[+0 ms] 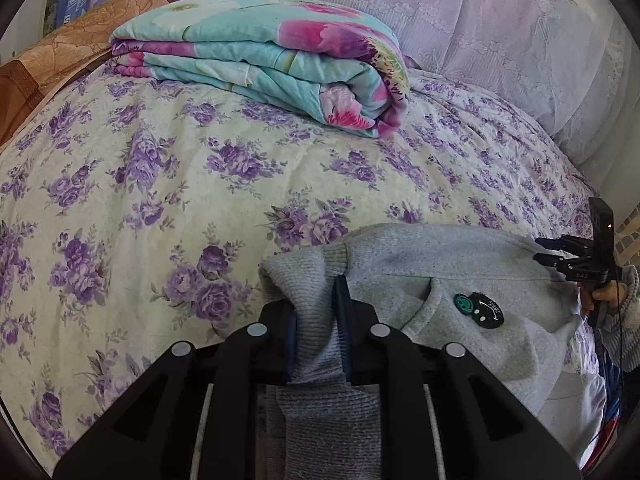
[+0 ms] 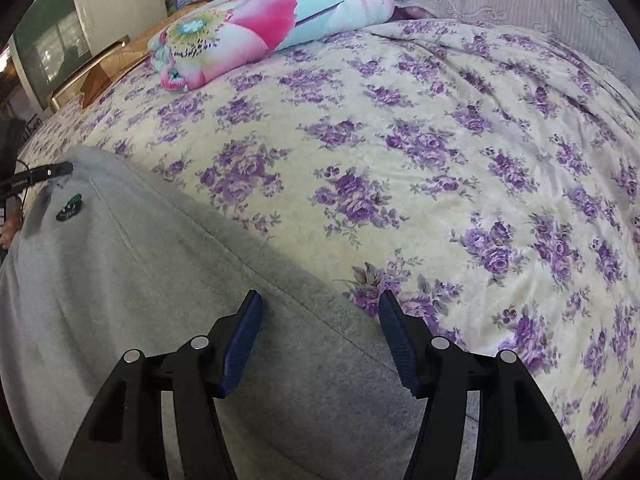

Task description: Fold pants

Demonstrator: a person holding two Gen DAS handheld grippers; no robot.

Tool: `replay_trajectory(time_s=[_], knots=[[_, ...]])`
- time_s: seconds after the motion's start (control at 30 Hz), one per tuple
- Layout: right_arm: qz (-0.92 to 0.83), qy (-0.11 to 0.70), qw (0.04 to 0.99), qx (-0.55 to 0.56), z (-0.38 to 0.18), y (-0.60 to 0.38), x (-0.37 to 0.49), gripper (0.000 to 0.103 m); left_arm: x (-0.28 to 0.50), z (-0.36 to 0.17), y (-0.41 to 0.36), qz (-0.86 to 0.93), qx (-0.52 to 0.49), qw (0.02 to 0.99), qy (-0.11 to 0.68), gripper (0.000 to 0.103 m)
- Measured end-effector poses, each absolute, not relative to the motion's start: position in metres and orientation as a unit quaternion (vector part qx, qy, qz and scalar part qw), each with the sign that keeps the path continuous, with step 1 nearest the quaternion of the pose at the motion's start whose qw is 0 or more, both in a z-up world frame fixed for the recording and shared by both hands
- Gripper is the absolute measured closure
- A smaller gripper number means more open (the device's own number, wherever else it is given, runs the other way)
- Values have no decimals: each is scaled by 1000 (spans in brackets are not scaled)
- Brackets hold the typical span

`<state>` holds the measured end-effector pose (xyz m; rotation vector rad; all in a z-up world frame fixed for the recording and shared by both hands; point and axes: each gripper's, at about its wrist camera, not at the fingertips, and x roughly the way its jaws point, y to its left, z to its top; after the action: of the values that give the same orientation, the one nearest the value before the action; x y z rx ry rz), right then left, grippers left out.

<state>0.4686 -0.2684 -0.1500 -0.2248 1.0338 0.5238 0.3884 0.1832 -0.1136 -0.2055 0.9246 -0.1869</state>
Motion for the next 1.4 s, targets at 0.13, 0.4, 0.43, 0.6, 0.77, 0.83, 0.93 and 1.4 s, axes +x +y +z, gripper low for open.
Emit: replay_trajectory(time_s=[0.13,0.4,0.43,0.6,0.77,0.83,0.93,1.4], knots=[[271,482,826,-106,-155,-268,466,74,393,-114,181,-86,-95,883,452,87],[238,424,867,-114,-96,-268,410,93,394,-84,163,-77,-48,894,438,92],[235,412,873,-117,-85,-268,397,93,392,-78,163,-80,-51,896,434,92],[231,370,891,-128,-44,-267,322,93,369,-54,168,-93,-66,906,408,92],[229,347,899,-137,-30,-256,236,94,334,-40,182,-102,-91,912,387,94],[225,343,903,-132,-29,-255,204,94,317,-36,188,-110,-106,911,383,94],[226,337,904,-133,-33,-249,156,94,289,-35,195,-114,-122,907,386,90],[220,374,896,-96,-83,-243,77,94,182,-76,213,-93,-271,857,428,44]])
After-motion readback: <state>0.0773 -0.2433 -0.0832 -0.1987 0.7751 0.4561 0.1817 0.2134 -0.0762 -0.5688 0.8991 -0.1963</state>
